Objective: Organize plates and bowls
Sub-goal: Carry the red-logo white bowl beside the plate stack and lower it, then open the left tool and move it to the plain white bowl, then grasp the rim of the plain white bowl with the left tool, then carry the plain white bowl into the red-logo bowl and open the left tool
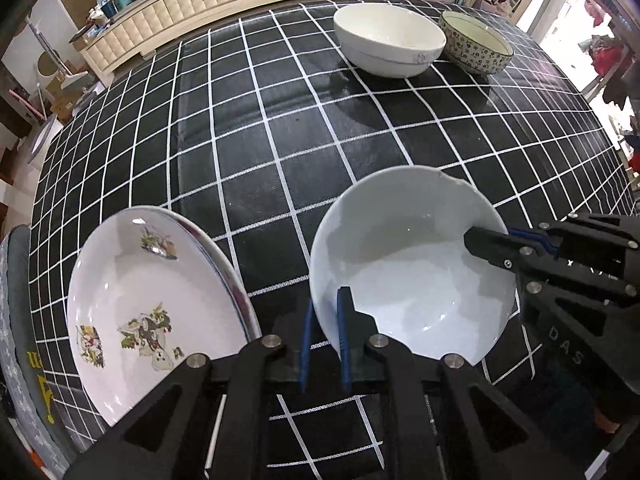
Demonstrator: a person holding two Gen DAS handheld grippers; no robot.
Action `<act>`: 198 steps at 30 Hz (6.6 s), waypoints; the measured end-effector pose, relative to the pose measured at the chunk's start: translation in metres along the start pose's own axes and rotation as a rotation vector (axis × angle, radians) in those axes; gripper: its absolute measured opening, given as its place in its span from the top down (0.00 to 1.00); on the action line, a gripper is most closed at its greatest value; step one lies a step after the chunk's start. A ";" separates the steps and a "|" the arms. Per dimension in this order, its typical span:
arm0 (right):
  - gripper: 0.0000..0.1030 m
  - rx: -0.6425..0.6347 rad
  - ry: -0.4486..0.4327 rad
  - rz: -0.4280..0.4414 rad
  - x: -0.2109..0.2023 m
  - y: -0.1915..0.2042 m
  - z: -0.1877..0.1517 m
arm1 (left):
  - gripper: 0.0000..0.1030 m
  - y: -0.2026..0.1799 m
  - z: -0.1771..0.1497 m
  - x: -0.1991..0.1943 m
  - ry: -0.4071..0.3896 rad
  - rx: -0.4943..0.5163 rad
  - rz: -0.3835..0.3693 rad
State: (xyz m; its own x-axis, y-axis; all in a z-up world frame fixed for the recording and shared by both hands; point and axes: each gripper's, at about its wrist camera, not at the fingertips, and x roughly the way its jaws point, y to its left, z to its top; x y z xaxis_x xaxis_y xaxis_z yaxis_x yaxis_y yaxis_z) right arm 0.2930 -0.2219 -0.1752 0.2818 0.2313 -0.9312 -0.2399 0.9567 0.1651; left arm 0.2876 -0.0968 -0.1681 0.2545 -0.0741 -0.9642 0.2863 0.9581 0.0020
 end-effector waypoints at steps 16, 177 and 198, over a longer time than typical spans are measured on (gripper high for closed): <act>0.91 0.013 0.043 0.016 0.002 -0.005 -0.001 | 0.87 0.002 0.003 -0.010 -0.026 0.012 0.012; 0.86 -0.012 0.041 -0.047 -0.022 0.016 0.004 | 0.90 -0.004 0.002 -0.026 -0.008 0.060 0.049; 0.43 0.053 0.036 -0.040 -0.023 0.009 0.003 | 0.86 -0.002 0.001 -0.030 -0.024 0.043 0.032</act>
State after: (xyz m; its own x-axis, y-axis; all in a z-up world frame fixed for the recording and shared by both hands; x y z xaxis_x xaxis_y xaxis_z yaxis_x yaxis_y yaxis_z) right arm 0.2870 -0.2184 -0.1516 0.2564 0.1868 -0.9484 -0.1796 0.9733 0.1431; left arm 0.2801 -0.0971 -0.1386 0.2862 -0.0503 -0.9569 0.3168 0.9474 0.0449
